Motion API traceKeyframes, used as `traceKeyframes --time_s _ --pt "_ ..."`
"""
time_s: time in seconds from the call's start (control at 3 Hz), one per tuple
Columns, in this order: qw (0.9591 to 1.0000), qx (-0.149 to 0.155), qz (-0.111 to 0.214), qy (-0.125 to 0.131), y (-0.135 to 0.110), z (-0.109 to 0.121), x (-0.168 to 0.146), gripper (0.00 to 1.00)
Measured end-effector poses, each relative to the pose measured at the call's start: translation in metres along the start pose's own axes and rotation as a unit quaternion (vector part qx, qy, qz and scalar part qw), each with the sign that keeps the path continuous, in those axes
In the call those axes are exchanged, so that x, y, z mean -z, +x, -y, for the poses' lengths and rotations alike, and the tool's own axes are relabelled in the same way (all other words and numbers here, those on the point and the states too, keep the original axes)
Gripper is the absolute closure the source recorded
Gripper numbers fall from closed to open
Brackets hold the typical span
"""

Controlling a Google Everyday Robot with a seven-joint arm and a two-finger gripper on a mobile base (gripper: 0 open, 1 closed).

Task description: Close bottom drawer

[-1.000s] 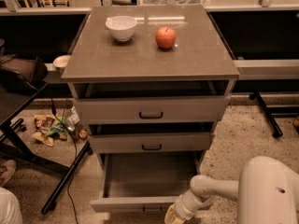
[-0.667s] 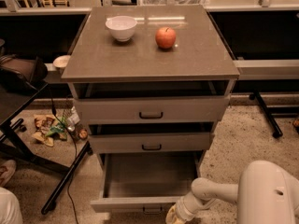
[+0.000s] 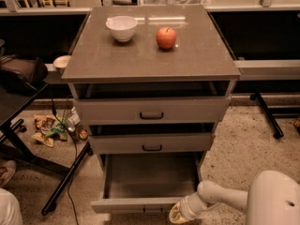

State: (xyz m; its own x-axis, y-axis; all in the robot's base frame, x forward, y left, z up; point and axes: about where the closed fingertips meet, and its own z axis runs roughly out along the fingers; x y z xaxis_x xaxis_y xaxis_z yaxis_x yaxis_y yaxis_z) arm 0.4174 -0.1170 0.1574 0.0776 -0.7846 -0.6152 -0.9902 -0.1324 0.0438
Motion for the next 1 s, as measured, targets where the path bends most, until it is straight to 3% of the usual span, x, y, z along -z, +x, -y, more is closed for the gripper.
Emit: traceKeyframes --time_s 0.33,1.0 --pt "1.0 0.0 0.0 0.0 0.0 0.0 0.0 1.0" --pt "1.0 0.0 0.0 0.0 0.0 -0.0001 -0.0001 0.59"
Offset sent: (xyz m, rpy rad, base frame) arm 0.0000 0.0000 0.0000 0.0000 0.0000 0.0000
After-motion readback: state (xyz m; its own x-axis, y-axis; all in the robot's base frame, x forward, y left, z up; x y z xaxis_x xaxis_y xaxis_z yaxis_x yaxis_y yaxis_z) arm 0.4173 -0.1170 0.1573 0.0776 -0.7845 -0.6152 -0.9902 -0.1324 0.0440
